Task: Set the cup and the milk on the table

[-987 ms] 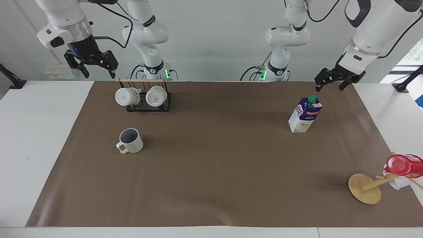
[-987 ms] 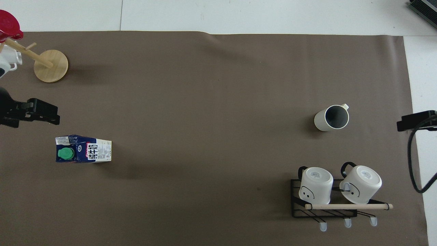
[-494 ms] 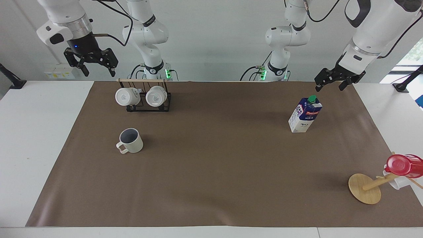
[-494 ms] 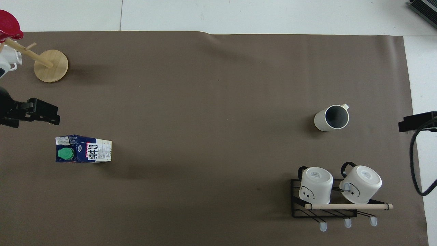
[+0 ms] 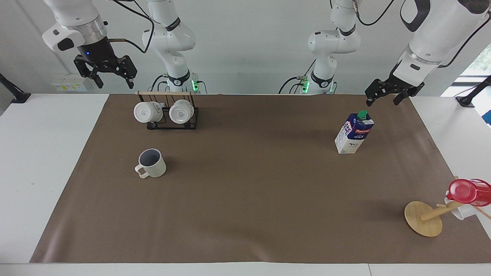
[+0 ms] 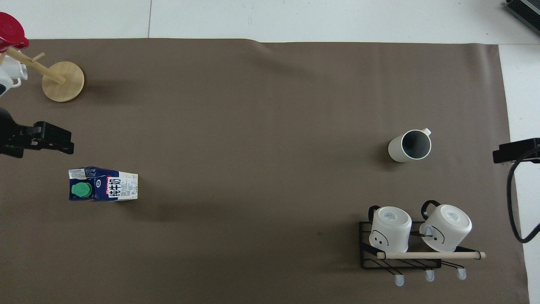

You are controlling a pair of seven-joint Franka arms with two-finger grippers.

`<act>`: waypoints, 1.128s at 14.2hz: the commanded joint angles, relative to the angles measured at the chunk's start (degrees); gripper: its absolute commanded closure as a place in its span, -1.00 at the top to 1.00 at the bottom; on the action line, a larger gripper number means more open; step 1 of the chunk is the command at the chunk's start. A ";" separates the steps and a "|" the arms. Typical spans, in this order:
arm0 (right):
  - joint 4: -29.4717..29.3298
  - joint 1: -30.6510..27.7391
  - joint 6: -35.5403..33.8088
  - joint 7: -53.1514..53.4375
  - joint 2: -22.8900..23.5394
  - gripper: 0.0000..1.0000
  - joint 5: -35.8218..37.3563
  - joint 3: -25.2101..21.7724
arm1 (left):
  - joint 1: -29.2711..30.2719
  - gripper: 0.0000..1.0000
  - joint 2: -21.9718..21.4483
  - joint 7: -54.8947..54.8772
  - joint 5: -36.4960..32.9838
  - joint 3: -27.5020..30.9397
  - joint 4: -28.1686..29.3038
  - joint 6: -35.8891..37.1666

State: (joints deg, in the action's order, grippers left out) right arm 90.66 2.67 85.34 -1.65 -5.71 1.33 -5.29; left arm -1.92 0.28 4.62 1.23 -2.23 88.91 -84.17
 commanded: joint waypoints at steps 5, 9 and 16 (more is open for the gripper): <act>1.97 -0.21 0.26 1.04 -1.14 1.00 -0.37 0.37 | -0.19 1.00 0.16 0.47 -0.61 0.21 -0.85 1.20; 2.06 -0.21 0.18 1.04 -1.05 1.00 -0.37 0.37 | -0.19 1.00 0.16 0.47 -0.61 0.21 -0.85 1.20; 4.95 0.31 6.48 4.19 -0.26 1.00 -0.28 0.46 | -0.19 1.00 0.16 0.47 -0.61 0.21 -0.85 1.20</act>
State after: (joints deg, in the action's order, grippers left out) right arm 92.58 2.71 88.05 -0.21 -5.60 1.32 -5.24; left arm -1.92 0.28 4.62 1.23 -2.23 88.91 -84.15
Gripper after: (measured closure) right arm 0.000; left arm 0.000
